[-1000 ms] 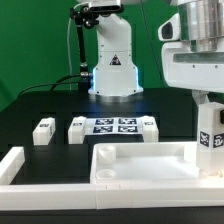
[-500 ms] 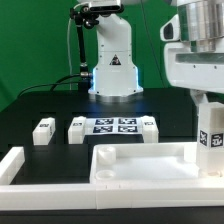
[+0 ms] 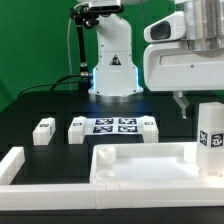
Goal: Assemble desk
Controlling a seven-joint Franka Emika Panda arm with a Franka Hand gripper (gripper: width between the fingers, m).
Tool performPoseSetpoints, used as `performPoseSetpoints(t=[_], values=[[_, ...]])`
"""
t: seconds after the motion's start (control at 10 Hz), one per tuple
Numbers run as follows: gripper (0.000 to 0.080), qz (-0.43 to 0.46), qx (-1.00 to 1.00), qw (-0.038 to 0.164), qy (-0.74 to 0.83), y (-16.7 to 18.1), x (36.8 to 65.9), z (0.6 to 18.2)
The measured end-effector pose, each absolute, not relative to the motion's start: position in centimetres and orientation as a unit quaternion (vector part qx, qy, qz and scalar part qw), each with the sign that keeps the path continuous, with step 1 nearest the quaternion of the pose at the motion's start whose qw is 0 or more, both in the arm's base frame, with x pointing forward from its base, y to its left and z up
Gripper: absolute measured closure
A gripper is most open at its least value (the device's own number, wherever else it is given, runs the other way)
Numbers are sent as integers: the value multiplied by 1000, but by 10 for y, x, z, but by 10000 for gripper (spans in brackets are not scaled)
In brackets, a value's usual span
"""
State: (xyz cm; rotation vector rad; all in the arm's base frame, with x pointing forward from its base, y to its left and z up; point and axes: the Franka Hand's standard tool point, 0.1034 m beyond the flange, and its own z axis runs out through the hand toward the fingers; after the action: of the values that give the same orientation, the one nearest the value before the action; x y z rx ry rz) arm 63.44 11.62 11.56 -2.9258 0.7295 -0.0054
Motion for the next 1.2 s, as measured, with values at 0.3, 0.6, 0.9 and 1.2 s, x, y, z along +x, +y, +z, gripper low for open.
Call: performPoseSetpoints(t=[0.3,0.6,0.9,1.2], values=[[150,-16,-998,49,38,113,636,113],[150,-35,-989,40,-141,108,640,111],[273,-35,-991,40,-126,107,640,111],[513,-30,-998,44,-21,108,639,111]])
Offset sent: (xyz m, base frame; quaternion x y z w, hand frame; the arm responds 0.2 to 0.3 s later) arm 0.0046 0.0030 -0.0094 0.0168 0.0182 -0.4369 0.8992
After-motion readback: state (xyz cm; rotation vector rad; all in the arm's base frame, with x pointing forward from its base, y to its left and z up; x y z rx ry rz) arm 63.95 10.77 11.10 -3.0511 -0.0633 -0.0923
